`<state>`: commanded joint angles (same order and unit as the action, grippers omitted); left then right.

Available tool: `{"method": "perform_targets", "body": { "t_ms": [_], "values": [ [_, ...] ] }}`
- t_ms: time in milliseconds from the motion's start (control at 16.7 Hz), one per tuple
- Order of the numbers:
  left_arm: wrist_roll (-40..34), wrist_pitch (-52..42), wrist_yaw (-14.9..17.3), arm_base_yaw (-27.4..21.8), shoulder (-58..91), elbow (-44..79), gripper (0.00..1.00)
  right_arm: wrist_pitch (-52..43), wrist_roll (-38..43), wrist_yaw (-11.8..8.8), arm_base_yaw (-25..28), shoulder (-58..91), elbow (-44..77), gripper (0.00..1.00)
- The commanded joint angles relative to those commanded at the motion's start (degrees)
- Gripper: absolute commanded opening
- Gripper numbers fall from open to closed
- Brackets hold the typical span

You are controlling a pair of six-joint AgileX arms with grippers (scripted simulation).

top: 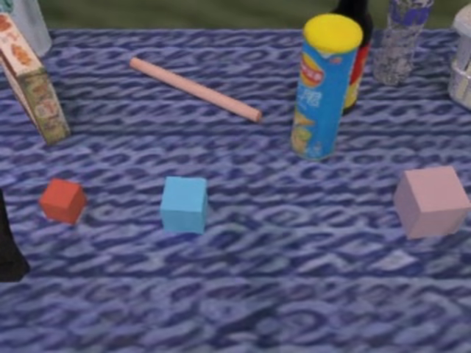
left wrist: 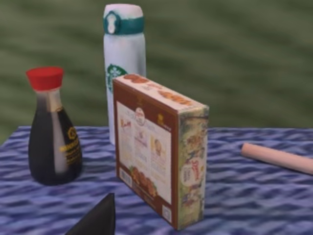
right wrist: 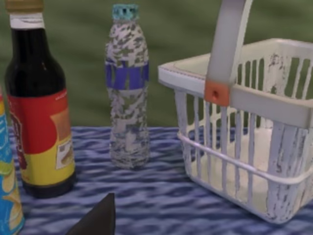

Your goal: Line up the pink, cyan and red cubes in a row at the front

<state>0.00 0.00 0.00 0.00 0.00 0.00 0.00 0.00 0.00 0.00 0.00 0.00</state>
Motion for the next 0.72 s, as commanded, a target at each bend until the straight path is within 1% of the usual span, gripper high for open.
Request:
{"method": "perform_targets", "body": {
  "t_ms": [180,360,540,720],
  "values": [
    [0.1,-0.4,0.0,-0.1,0.6,0.6,1.0,0.0,0.0,0.0,0.0,0.0,0.0,1.0],
    [0.7,-4.1,0.1,-0.5,5.9,5.7,1.0,0.0,0.0,0.0,0.0,0.0,0.0,1.0],
    [1.8,-10.7,0.1,-1.0,16.8,15.1,1.0,0.0,0.0,0.0,0.0,0.0,0.0,1.0],
    [3.2,-19.3,0.0,-1.7,32.8,26.8,1.0,0.0,0.0,0.0,0.0,0.0,0.0,1.0]
  ]
}}
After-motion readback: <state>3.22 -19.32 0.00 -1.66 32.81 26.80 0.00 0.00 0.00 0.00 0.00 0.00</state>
